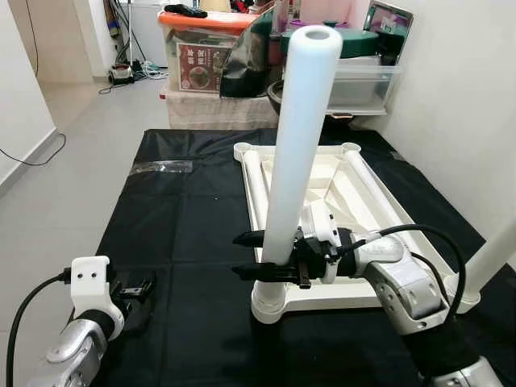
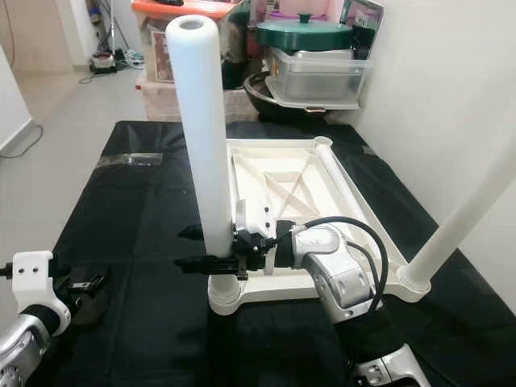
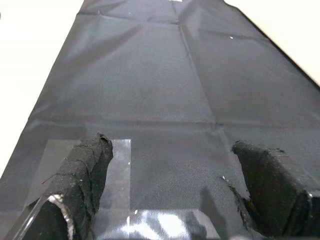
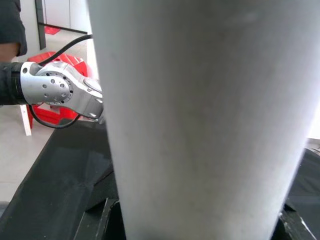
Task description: Building children table
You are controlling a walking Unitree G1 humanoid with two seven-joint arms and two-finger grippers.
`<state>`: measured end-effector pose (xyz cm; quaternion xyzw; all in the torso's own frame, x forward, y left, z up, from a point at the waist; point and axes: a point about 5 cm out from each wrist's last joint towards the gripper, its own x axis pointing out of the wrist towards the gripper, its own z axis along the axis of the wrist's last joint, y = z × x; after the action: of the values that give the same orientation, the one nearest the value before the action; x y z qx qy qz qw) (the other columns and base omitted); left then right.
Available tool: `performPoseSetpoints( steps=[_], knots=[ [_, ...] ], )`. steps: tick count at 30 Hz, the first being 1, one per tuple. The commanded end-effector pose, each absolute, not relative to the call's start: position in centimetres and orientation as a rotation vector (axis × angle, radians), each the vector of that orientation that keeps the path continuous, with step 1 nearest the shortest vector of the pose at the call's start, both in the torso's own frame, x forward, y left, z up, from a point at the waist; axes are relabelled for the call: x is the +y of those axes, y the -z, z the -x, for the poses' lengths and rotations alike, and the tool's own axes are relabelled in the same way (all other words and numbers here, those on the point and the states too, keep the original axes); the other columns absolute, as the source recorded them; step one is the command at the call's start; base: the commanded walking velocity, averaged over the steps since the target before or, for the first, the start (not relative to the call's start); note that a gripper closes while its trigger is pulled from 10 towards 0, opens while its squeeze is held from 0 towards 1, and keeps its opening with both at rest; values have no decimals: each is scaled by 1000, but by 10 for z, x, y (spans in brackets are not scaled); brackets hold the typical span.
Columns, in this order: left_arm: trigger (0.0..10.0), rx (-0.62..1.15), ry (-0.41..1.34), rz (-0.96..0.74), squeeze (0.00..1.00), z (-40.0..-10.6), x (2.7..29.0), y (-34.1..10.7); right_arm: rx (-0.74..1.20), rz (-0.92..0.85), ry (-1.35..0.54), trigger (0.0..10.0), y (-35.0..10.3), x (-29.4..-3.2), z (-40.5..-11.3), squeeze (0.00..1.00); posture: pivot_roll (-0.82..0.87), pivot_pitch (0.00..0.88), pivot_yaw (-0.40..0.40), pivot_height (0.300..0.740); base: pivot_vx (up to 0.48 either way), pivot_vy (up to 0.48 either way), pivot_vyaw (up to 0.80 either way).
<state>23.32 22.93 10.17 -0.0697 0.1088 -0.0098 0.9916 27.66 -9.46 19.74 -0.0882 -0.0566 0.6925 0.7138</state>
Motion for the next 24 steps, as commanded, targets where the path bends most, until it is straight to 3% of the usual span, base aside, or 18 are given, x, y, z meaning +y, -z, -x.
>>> performPoseSetpoints(
  steps=[1, 9, 17, 24],
  knots=[
    [10000, 244, 29, 152, 0, -233, 227, -97, -2, 133, -1592, 0, -173, -85, -268, 0, 25, 0, -67, 740, 0, 0, 0],
    [10000, 252, 30, 154, 0, -235, 227, -95, 43, 67, -1561, 0, -168, -84, -268, 0, 24, 0, -67, 740, 0, 0, 0],
    [10000, 271, 9, 156, 0, -232, 230, -90, 140, 10, -1355, 0, -147, -83, -271, 0, 26, 0, -66, 740, 0, 0, 0],
    [10000, 277, 4, 148, 0, -233, 232, -89, 168, 29, -1297, 0, -141, -86, -273, 0, 23, 0, -57, 740, 0, 0, 0]
  ],
)
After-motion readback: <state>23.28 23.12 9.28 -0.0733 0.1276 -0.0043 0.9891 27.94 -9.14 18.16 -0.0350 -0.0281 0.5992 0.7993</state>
